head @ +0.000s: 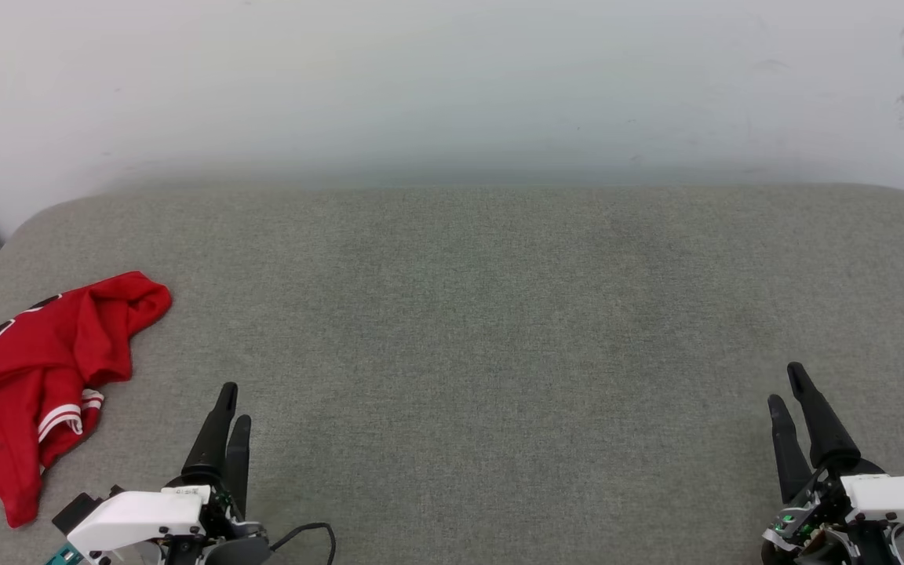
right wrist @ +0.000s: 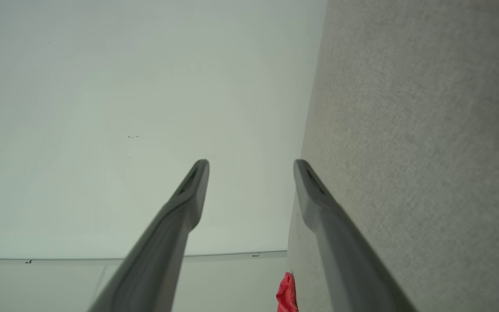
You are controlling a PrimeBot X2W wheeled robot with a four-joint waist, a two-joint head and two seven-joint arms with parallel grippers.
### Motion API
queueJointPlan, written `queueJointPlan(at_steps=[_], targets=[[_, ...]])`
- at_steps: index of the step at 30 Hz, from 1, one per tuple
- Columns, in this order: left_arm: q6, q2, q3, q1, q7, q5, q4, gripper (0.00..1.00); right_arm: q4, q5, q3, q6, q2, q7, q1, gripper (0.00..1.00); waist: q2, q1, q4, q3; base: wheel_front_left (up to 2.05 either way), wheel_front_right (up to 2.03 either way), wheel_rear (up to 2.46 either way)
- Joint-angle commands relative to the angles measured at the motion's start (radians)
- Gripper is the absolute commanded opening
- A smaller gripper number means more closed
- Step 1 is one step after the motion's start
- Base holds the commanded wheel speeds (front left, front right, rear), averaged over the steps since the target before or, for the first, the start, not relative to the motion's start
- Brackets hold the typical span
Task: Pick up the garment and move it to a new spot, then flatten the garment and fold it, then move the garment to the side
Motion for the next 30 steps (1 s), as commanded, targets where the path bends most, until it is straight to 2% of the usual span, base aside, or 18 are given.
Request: queueJointPlan(at_steps=[1,9,15,20,30], targets=[[-0.001,0.002,-0.014,-0.026,-0.012,0.007,-0.023,1.00,-0.028,-0.011,0.006,0.001,-0.001,-0.010,-0.015,1.00,0.0000,0.0000,0.000,0.000,0.00,0.00,0.00],[0.000,0.002,-0.052,-0.034,-0.051,0.041,-0.048,1.00,-0.062,-0.041,0.028,0.001,-0.002,-0.050,-0.003,1.00,0.0000,0.0000,0.001,0.001,0.00,0.00,0.00],[0.000,0.003,-0.066,-0.036,-0.078,0.131,-0.078,1.00,-0.083,-0.104,0.045,0.002,-0.011,-0.078,0.003,1.00,0.0000,0.0000,0.001,0.002,0.00,0.00,0.00],[0.000,0.003,-0.083,-0.035,-0.099,0.240,-0.106,1.00,-0.101,-0.212,0.040,0.002,-0.013,-0.099,0.008,1.00,0.0000,0.0000,0.001,0.002,0.00,0.00,0.00],[0.000,0.004,-0.122,-0.036,-0.139,0.491,-0.116,1.00,-0.132,-0.518,0.036,0.002,-0.013,-0.138,0.026,1.00,0.0000,0.0000,0.003,-0.001,0.00,0.00,0.00]])
